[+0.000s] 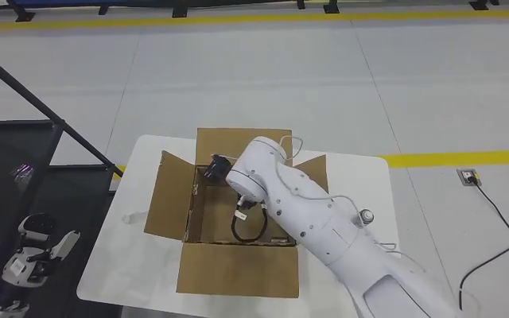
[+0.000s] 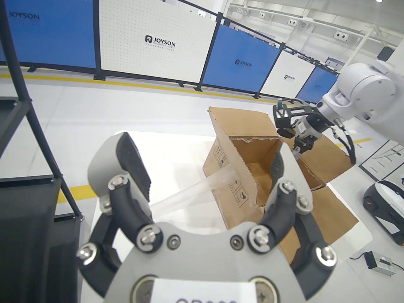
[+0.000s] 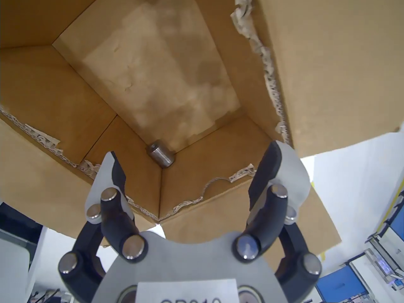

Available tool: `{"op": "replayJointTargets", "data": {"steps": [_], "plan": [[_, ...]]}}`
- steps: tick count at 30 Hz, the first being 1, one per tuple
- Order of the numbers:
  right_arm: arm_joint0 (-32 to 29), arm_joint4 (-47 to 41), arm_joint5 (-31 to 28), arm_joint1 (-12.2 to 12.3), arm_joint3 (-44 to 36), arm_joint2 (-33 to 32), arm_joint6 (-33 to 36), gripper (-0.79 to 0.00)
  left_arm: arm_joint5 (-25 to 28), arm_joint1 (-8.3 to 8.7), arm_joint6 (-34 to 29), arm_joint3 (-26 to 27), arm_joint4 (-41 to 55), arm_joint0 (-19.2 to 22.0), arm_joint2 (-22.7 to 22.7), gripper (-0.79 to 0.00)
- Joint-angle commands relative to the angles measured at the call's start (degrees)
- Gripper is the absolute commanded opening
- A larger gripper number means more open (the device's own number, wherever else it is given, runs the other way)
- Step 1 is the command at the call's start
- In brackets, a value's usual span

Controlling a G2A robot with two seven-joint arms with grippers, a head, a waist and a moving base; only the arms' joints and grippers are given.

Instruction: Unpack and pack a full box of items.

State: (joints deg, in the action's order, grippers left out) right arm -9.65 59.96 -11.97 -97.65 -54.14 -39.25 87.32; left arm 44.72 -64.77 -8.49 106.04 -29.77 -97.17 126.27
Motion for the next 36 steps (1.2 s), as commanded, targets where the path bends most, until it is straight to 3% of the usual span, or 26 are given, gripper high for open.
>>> {"op": "replayJointTargets", "data": {"steps": [1, 17, 23, 36], "plan": [[0.2, -0.5, 0.2, -0.1, 0.9, -0.1, -0.1, 0.000, 0.0, 0.00, 0.0, 0.0, 0.0, 0.0, 0.0, 0.000], [-1.1, 2.7, -1.5, -0.5, 3.6, 2.3, -3.2, 0.000, 0.0, 0.00, 0.0, 0.0, 0.0, 0.0, 0.0, 0.000], [-2.6, 5.4, -6.8, -1.7, 7.8, 6.2, -7.3, 0.000, 0.0, 0.00, 0.0, 0.0, 0.0, 0.0, 0.0, 0.000], [-2.4, 2.4, -13.3, -5.7, 19.3, 13.3, -8.3, 0.000, 0.0, 0.00, 0.0, 0.0, 0.0, 0.0, 0.0, 0.000]]}}
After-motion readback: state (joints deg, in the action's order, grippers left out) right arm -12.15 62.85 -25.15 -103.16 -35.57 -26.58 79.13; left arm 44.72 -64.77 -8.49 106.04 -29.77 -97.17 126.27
